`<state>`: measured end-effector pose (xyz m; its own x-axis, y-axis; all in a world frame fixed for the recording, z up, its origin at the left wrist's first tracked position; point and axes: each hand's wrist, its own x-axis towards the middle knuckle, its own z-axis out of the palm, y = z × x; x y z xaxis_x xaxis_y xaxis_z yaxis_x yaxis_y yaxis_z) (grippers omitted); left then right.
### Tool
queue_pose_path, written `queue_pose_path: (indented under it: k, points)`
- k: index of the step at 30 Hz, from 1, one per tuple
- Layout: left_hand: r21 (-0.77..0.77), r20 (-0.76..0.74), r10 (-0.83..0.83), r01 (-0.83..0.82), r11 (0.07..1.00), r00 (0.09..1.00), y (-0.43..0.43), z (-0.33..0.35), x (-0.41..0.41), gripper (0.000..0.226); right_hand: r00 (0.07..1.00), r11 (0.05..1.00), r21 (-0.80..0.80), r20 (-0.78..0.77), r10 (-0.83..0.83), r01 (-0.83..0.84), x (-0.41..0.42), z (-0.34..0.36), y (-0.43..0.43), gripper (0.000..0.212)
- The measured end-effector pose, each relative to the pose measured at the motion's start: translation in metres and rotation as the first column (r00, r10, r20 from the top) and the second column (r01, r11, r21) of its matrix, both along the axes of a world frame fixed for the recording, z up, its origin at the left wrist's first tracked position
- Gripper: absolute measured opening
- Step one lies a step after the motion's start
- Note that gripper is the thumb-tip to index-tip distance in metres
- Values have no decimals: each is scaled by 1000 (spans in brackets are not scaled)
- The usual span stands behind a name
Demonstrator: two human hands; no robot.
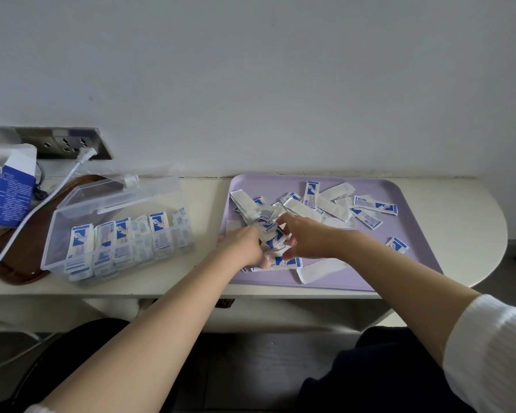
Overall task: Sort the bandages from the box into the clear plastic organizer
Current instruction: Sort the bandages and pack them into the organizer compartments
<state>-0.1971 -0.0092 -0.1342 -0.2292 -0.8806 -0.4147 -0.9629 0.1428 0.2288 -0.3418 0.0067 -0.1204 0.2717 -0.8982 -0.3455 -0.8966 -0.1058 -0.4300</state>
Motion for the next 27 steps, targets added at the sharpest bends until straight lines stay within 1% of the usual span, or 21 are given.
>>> queue_pose_path:
  k: [2,4,8,10,11,15,19,23,26,27]
  points:
    - [10,-14,1,-1,1000,1000,1,-1,1,35,999,1000,-27,-44,15,-16,-1,-1,2,72]
    - [28,-46,4,-2,1000,999,1,-2,2,23,997,998,-47,-77,29,-33,-2,-2,4,74]
    - [44,-61,-9,12,999,998,1,-3,3,25,1000,1000,-20,-22,-17,17,-1,1,5,82]
    - [53,-49,-18,20,998,999,3,0,3,28,999,999,2,9,-37,37,-1,3,6,81]
    - [51,-48,-24,27,998,999,4,1,3,30,999,999,14,10,-38,38,-1,3,7,78]
    - [40,-76,-39,43,998,996,4,3,5,24,999,999,32,-40,-17,18,-1,1,8,55]
    - [10,-122,-68,70,998,990,4,6,6,23,997,999,18,-74,-32,33,-2,0,8,46]
    - [-59,-262,-51,37,998,964,3,6,11,29,994,994,-58,-60,-96,93,-3,4,6,28]
    - [-134,-335,-42,-3,991,941,3,11,13,13,987,980,-121,-11,-159,157,-4,7,6,23]
    - [-173,-337,-49,-11,985,940,4,12,14,14,986,978,-130,3,-165,164,-4,7,6,22]
